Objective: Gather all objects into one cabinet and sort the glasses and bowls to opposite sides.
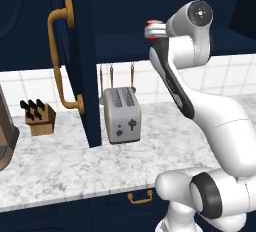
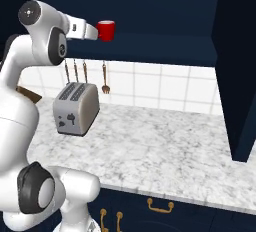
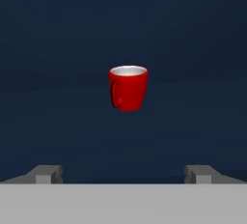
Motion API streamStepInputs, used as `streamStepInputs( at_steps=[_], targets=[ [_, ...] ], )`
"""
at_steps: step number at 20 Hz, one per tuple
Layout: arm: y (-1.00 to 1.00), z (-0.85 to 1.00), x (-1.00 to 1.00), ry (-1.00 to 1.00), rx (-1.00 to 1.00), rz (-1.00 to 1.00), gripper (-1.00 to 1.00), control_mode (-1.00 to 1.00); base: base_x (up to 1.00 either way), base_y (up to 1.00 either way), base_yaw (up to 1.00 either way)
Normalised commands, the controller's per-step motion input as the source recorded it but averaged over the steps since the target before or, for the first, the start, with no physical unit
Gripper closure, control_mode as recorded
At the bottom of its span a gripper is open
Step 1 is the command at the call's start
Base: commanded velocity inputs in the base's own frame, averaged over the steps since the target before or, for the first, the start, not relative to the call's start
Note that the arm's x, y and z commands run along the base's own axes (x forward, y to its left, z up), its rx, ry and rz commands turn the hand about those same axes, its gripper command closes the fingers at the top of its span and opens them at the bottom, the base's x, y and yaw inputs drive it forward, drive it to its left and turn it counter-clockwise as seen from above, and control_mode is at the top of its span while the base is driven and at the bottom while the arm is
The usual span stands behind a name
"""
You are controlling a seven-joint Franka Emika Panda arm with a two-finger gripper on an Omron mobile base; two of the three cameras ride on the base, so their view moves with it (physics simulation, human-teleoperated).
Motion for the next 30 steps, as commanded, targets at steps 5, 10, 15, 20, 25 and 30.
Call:
streamStepInputs(
  at_steps=[5, 10, 15, 20, 25, 30],
  targets=[
    [0.0, -0.04, 0.38, 0.04, -0.04, -0.01, -1.0, -1.0, 0.0, 0.0, 0.0],
    [0.0, 0.0, 0.38, 0.02, -0.02, 0.0, -1.0, -1.0, 0.0, 0.0, 0.0],
    [0.0, -0.08, 0.39, 0.0, -0.03, 0.0, -1.0, -1.0, 0.0, 0.0, 0.0],
    [0.04, -0.1, 0.3, 0.0, -0.05, 0.0, -1.0, -1.0, 0.0, 0.0, 0.0],
    [0.05, -0.01, 0.29, 0.0, -0.01, 0.0, -1.0, -1.0, 0.0, 0.0, 0.0],
    [0.01, 0.0, 0.34, 0.0, 0.0, 0.0, -1.0, -1.0, 0.0, 0.0, 0.0]
  ],
)
